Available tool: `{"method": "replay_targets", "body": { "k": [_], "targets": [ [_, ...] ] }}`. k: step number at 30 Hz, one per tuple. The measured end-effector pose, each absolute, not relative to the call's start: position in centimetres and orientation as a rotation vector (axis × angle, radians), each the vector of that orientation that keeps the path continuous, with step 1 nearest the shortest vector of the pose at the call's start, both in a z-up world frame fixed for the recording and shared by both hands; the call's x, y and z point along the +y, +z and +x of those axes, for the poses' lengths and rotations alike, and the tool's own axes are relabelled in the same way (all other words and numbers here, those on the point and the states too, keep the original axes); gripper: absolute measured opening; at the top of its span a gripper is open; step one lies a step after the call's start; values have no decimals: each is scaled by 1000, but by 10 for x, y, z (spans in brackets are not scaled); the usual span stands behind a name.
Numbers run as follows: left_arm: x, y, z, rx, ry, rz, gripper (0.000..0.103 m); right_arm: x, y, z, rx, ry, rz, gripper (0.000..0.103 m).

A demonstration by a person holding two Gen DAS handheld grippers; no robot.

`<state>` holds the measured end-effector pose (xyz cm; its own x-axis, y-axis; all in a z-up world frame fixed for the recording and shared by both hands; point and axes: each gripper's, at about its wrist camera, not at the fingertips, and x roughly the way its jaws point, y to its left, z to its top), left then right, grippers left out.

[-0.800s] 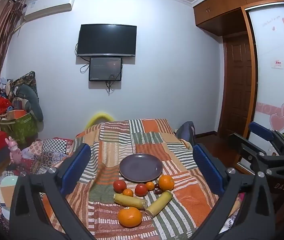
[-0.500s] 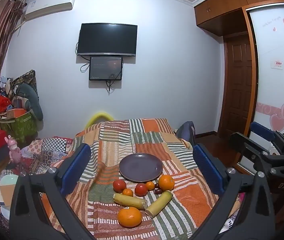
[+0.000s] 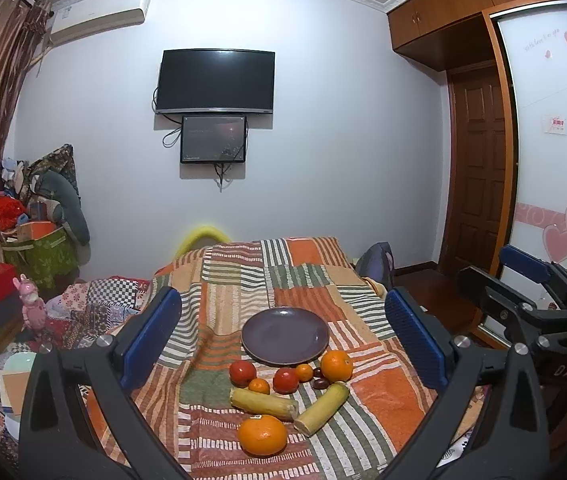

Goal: Organize fruits

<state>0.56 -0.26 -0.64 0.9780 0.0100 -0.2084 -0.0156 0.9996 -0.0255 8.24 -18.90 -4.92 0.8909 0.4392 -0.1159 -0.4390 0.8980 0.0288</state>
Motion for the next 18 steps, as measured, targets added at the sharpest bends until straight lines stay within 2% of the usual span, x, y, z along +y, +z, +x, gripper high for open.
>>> {"method": "replay_targets", "body": {
  "k": [18],
  "targets": [
    [-3,-8,9,223,7,-28,103,-190,-52,84,130,458,10,103]
  ]
}}
